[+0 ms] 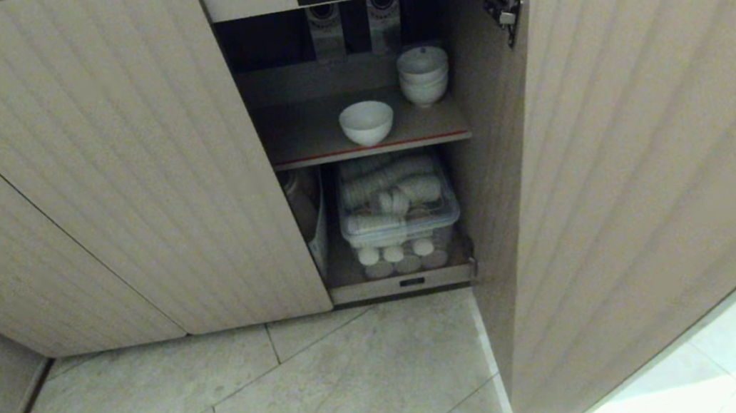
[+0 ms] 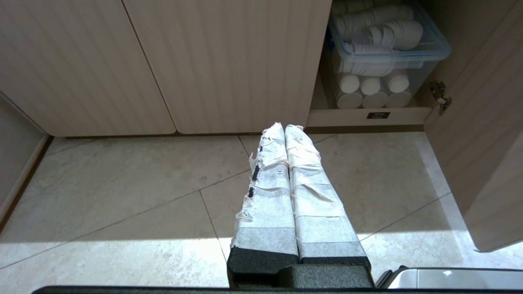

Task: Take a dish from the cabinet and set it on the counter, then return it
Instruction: Close the cabinet door

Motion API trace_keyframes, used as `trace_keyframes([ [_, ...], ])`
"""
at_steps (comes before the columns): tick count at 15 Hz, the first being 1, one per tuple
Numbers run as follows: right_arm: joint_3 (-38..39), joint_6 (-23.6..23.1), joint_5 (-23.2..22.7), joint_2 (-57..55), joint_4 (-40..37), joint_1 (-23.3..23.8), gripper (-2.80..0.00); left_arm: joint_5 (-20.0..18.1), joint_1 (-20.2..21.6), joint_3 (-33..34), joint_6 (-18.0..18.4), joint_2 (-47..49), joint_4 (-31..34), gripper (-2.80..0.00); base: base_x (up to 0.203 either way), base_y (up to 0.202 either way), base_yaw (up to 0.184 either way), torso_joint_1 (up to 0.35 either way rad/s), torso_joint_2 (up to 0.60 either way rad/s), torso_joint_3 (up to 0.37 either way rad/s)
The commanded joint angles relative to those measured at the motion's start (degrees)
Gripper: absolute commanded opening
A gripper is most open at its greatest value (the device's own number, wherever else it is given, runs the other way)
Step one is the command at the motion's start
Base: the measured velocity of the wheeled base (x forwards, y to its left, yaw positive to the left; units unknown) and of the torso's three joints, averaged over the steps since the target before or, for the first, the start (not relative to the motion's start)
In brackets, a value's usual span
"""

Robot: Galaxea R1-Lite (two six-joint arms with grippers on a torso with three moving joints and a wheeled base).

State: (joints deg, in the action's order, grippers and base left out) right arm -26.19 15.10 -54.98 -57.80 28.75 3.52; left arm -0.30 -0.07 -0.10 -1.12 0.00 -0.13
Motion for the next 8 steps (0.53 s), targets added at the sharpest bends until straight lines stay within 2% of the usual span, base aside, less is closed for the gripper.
trace_keyframes([
  [1,-0.3,0.0,-0.3,-1.3,0.2,-1.4,-2.8,0.0,0.0,0.0,0.0,0.0,0.0,-2.8,0.0,0.0,0.0,0.0,0.0,0.0],
  [6,0.0,0.0,0.3,-2.7,2.5,-4.7,-2.8,0.0,0.0,0.0,0.0,0.0,0.0,-2.8,0.0,0.0,0.0,0.0,0.0,0.0],
  [8,0.0,0.0,2.3,-4.4,4.7,-6.6,-2.8,0.0,0.0,0.0,0.0,0.0,0.0,-2.8,0.0,0.0,0.0,0.0,0.0,0.0],
])
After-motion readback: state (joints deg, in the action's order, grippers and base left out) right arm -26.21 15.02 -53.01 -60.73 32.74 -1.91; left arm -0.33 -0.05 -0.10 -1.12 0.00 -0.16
